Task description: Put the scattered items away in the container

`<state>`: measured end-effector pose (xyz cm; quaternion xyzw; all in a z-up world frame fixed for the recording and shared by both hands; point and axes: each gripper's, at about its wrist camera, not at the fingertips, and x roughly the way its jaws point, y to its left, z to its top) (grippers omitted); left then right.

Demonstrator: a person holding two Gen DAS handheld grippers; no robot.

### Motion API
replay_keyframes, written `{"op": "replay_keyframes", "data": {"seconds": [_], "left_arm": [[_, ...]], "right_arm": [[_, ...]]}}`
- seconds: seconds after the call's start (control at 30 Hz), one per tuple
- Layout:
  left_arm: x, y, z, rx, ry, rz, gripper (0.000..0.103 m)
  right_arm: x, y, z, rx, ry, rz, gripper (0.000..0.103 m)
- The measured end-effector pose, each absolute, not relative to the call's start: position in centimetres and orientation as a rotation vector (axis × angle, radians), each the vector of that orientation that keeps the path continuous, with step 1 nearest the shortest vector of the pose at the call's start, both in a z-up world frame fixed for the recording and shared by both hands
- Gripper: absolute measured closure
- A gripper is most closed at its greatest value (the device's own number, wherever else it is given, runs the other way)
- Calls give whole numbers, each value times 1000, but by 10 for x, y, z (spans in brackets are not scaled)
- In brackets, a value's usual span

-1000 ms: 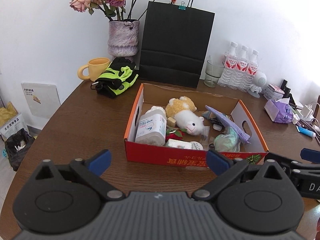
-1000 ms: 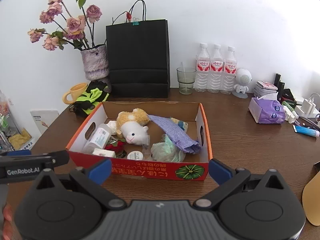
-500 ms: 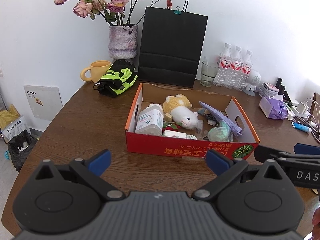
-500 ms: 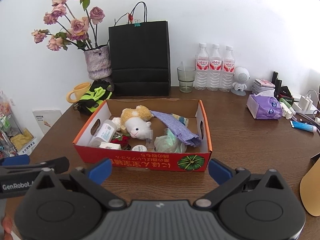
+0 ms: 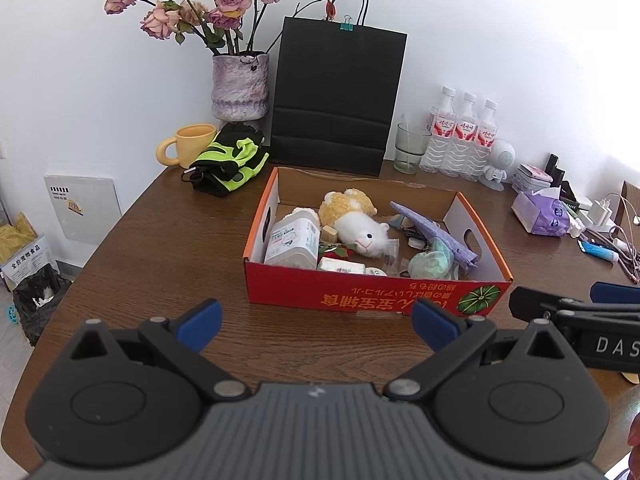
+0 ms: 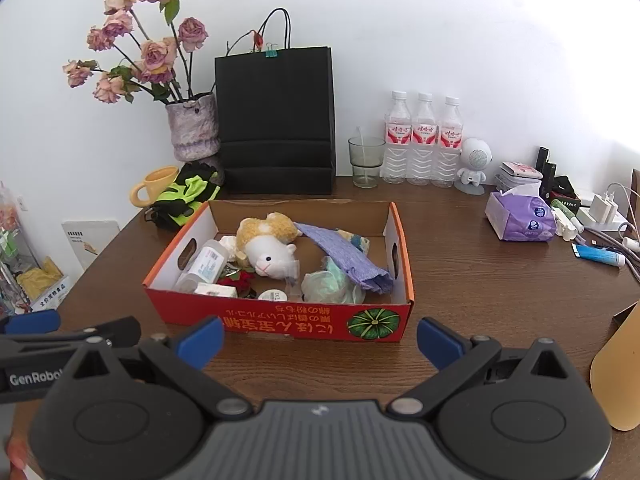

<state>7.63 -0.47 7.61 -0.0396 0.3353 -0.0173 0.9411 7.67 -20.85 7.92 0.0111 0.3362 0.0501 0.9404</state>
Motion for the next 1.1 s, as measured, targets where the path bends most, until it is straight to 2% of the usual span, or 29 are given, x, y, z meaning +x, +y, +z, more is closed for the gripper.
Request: {"op": "replay_keyframes", "data": {"seconds": [1.1], "left_arm": [[76, -4, 74, -75, 687, -42, 0]], "right_arm": [[72, -209, 77, 19, 678, 96, 0]]}}
